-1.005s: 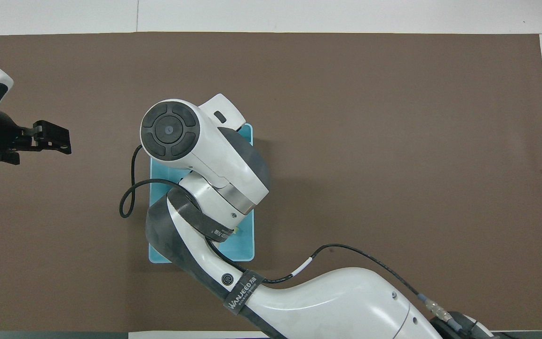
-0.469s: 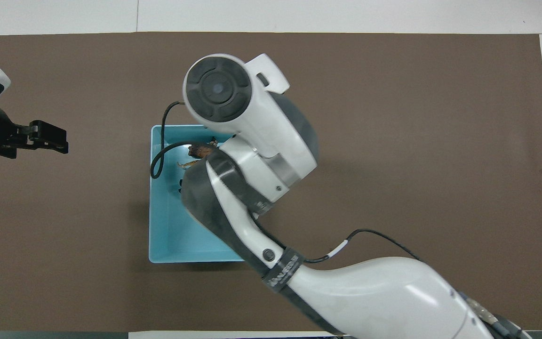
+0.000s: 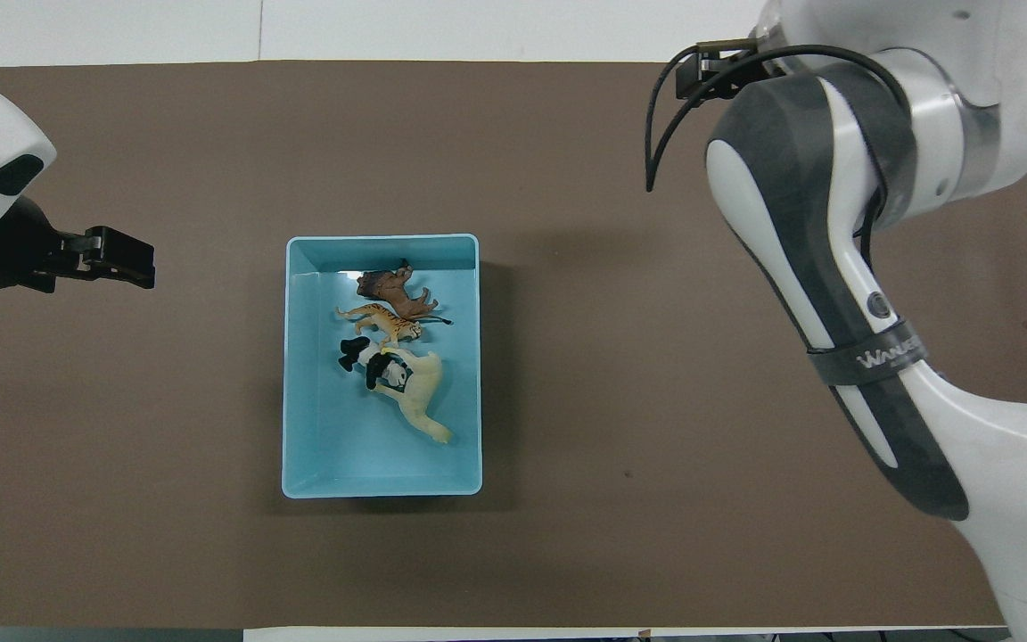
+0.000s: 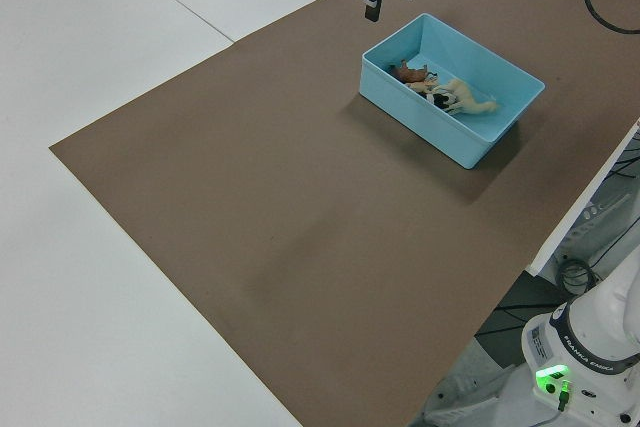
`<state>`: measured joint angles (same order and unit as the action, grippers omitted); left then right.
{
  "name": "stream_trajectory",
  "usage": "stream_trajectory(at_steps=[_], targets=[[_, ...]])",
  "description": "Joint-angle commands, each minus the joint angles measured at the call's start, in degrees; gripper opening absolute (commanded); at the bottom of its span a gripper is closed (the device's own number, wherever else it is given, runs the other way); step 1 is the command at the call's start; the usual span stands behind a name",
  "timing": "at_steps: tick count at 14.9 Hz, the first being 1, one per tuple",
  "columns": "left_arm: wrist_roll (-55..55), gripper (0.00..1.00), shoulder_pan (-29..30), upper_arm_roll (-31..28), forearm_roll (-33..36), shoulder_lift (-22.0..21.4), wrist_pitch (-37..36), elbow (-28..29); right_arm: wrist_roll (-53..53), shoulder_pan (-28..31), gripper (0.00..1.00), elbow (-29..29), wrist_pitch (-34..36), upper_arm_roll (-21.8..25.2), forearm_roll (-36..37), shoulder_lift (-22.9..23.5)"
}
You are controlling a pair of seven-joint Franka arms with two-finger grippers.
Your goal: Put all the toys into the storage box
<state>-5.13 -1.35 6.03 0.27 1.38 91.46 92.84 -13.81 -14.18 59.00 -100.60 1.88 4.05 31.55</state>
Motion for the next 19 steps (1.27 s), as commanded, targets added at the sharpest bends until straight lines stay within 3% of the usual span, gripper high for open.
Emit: stream_trajectory(at_steps=[1,3,6,8,13,19], targets=[[1.2,1.00,0.3,-0.9,-0.7,-0.1,-0.2,-0.6,3.4,2.8,1.00,3.8,7.8,-1.0,-0.9,-4.5],[1.1,1.00,1.5,-0.9,-0.6,0.1,2.1,-0.5,3.4,5.3,1.00,10.1,10.2,-0.9,-3.7,-10.0],[2.1,1.00,1.6,-0.9,-0.4,0.3,2.8,-0.7,3.8,7.5,1.00,24.9,7.5,-0.8,-3.8,-21.5],[2.1,1.00,1.7,-0.9,-0.2,0.2,1.7,-0.7,4.8,7.8,1.00,31.5,5.7,-0.8,-3.8,-26.5],[1.9,1.00,1.2,-0.8,-0.7,-0.1,2.3,0.1,10.7,14.6,1.00,32.9,6.2,-3.8,-3.8,-28.4],[1.9,1.00,1.4,-0.8,-0.7,-0.2,2.2,0.3,10.1,15.2,1.00,34.3,6.8,-3.8,-3.7,-30.9]])
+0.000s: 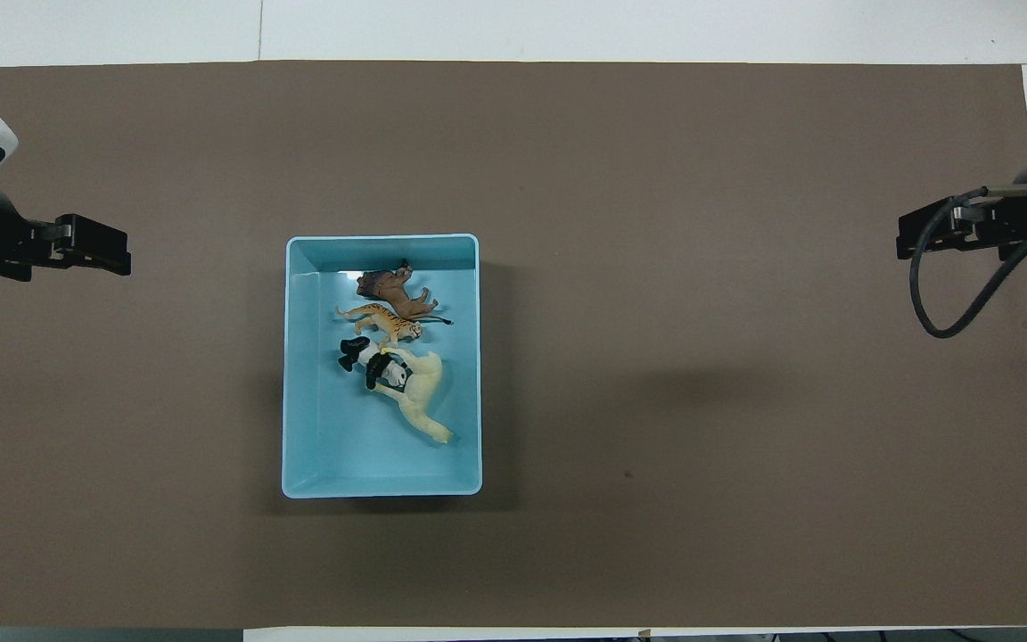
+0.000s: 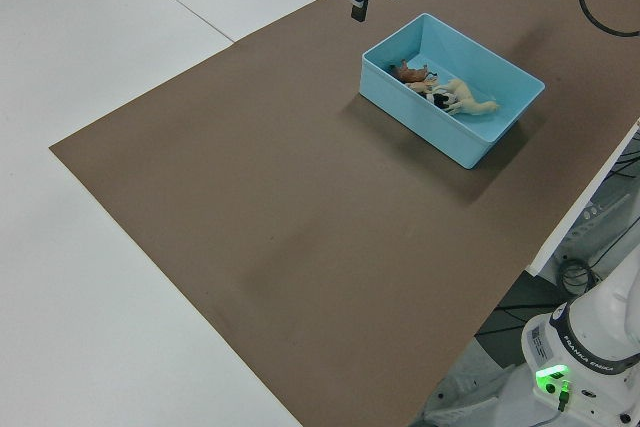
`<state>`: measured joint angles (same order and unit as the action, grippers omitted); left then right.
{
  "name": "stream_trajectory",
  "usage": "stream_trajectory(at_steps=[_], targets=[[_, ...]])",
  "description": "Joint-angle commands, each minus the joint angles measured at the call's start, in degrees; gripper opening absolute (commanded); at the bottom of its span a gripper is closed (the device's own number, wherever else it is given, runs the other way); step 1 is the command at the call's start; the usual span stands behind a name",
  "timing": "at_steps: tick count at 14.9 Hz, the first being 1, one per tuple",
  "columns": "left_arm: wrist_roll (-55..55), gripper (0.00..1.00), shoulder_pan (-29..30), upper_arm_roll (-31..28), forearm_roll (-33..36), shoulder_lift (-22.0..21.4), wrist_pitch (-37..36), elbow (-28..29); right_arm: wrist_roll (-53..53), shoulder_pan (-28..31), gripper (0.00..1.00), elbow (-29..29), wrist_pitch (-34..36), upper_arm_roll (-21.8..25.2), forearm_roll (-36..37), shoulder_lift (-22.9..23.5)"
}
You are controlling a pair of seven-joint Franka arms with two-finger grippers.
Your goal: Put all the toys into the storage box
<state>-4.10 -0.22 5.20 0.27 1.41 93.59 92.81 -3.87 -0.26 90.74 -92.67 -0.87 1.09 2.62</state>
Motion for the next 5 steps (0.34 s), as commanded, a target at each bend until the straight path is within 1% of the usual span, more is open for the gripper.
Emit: stream_trajectory(at_steps=[1,5], targets=[[0.8,1.00,0.1,0.0,-0.7,-0.2,0.1,0.4,-0.3,1.3,1.00,2.5,-1.1,-1.1,-0.8,-2.0],[0.8,1.00,0.1,-0.1,-0.7,-0.2,0.1,0.4,-0.7,1.4,1.00,2.5,-1.0,-1.1,-0.9,-2.0]])
